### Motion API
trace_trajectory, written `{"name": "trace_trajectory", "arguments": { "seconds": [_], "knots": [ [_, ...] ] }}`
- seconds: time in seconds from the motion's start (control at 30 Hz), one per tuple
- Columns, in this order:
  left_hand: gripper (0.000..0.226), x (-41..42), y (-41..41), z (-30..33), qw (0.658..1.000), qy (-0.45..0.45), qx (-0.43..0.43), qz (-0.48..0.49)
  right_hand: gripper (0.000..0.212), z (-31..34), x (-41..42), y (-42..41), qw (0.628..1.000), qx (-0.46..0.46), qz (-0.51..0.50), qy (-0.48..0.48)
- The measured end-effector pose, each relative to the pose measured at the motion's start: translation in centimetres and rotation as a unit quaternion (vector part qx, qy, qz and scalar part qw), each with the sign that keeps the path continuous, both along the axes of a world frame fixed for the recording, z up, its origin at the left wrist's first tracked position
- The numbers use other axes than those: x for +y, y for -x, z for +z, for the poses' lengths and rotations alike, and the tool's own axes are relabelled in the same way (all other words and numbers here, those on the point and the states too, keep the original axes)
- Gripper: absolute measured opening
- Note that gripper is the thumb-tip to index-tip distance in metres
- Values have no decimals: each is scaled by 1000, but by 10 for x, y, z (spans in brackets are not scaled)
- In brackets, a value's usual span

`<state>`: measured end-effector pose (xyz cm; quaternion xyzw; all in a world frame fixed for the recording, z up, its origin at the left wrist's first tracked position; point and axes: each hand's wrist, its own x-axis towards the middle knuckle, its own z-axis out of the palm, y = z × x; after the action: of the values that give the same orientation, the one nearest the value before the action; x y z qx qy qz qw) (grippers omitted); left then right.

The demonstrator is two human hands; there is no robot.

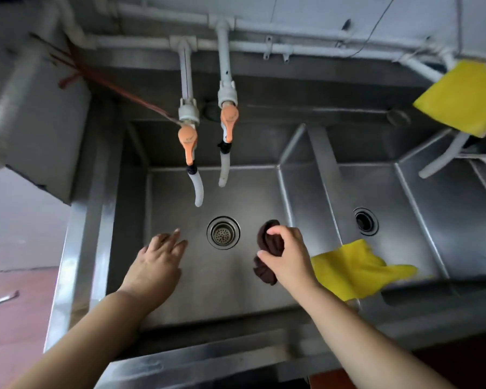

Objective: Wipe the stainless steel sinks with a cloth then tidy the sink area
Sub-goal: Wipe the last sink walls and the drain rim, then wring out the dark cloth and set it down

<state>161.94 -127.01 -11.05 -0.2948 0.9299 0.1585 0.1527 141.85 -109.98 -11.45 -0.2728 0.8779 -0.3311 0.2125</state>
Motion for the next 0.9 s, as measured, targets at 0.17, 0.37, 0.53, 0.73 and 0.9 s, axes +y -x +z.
{"name": "trace_trajectory", "arguments": {
  "seconds": [0.17,0.37,0.53,0.73,0.9],
  "knots": [
    [65,22,15,35,998,-6,27,-57,44,51,40,2,993,30,-100,59],
    [61,67,68,81,980,-36,133,-144,44,92,79,2,971,6,-196,136],
    [51,125,114,123,935,-66,277,-211,41,119,106,8,951,-16,-240,193],
    [63,210,169,150,920,-92,301,-235,37,145,170,35,927,-22,-295,229],
    [65,299,226,159,919,-81,295,-249,34,162,263,71,908,-46,-319,269]
  ]
}}
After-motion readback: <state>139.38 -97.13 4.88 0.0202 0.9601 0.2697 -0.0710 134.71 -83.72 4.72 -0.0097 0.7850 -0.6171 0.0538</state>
